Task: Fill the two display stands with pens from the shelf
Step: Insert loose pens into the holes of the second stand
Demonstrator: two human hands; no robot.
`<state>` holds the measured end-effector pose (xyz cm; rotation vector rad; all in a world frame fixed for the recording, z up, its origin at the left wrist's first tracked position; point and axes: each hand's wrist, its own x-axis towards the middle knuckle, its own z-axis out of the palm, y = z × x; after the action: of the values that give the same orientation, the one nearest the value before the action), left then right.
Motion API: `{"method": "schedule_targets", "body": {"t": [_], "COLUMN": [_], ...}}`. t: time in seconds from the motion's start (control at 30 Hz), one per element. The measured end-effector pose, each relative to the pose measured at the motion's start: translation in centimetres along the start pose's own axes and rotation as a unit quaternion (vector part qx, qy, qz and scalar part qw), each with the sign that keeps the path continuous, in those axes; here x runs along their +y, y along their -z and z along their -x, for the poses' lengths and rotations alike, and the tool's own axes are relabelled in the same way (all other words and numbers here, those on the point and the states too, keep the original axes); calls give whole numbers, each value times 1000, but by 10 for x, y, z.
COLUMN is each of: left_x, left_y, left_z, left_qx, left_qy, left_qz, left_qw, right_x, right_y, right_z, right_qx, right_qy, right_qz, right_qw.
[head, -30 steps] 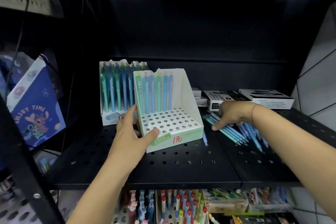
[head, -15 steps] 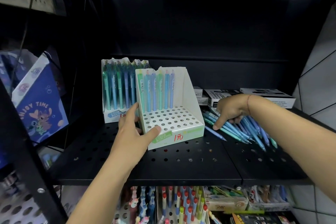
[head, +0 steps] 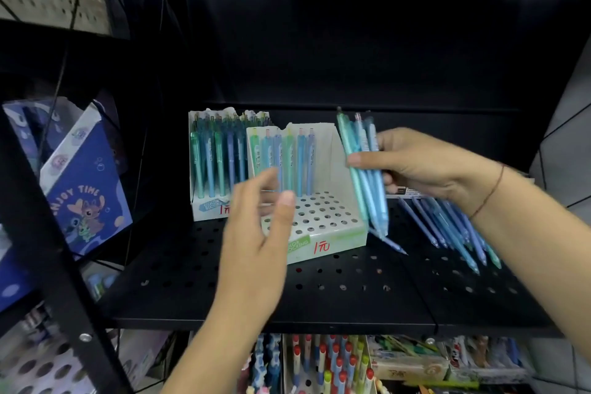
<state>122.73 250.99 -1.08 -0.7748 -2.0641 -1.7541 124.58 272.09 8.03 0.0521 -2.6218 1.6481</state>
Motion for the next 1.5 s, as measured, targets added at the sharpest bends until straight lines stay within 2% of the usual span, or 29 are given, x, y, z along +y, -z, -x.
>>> {"method": "schedule_targets", "body": {"t": [0.1, 0.17, 0.3, 0.5, 0.57, 0.63, 0.7, 0.77, 0.87, 0.93, 1.23, 1.37, 1.5], "left_x": [12, 15, 10, 7, 7, 6, 4, 2, 1, 0, -5, -6, -5], "left_y": [-13, -20, -21, -22, -21, -21, -20, -21, -23, -23, -23, -22, -23], "left_z": [3, 2, -3, -5, -6, -6, -6, -5, -3, -2, -1, -1, -1], "left_qx": [-126, -168, -137, -89, -66, -34, -5, 15, 34, 38, 22, 6, -9], "left_qy": [63, 114, 139, 141, 145, 143, 140, 139, 130, 118, 97, 93, 88], "left_qz": [114, 188, 175, 139, 140, 140, 138, 145, 154, 153, 117, 106, 99], "left_qw": [983, 961, 965, 976, 977, 979, 980, 980, 979, 980, 988, 990, 991], "right_x": [-9, -9, -5, -2, -3, -3, 0, 6, 18, 23, 30, 30, 27], "right_y": [-30, -44, -57, -49, -43, -32, -23, -18, -20, -21, -24, -22, -19], "right_z": [0, -5, -13, -18, -22, -29, -39, -50, -66, -73, -82, -87, -86], "right_qx": [-30, -17, 25, 25, 74, 158, 240, 278, 272, 262, 239, 266, 282], "right_qy": [60, 100, 118, 123, 137, 158, 176, 197, 221, 228, 222, 237, 197], "right_qz": [-43, -38, -21, -35, -62, -42, 36, 121, 223, 252, 215, 283, 362], "right_qw": [997, 994, 992, 991, 986, 974, 954, 932, 910, 903, 921, 890, 867]}}
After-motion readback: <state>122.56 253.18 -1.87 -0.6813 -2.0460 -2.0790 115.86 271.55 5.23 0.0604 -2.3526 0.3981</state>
